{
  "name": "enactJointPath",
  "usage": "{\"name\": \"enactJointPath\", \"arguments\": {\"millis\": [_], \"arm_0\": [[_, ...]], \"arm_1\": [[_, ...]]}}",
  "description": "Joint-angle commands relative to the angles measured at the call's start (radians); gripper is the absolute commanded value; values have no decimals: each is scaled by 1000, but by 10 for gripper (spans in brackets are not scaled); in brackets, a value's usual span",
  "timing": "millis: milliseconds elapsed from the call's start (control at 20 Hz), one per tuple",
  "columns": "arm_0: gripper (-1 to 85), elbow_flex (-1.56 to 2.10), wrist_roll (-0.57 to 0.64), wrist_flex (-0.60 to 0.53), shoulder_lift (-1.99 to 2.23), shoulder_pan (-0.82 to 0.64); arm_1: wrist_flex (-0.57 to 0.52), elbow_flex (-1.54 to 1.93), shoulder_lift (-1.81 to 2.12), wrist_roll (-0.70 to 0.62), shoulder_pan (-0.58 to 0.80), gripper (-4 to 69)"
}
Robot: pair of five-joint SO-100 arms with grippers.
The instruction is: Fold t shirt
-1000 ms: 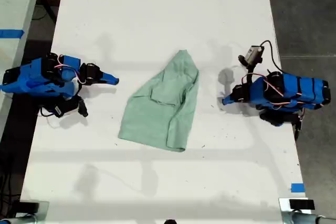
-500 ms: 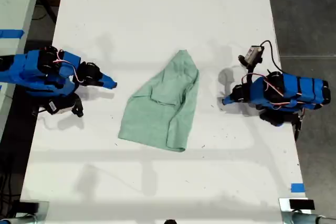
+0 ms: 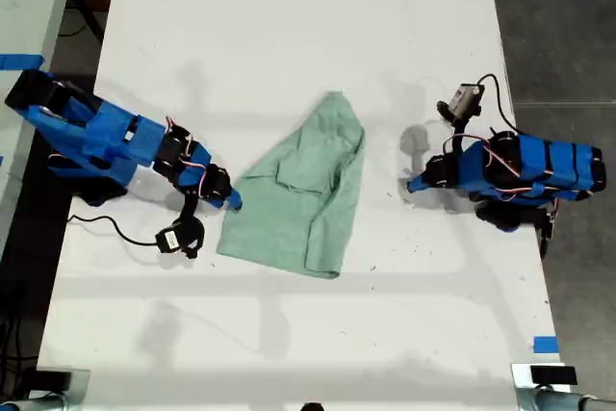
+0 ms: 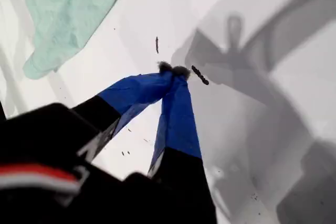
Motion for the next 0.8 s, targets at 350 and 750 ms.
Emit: {"name": "enactJointPath", "arguments": {"millis": [350, 750], "arm_0": [[-1, -123, -8, -58, -210, -86], [-1, -414, -46, 273, -87, -71]], "arm_1": [[-2, 28, 14, 5, -12, -19], [-2, 28, 14, 5, -8, -19]]}}
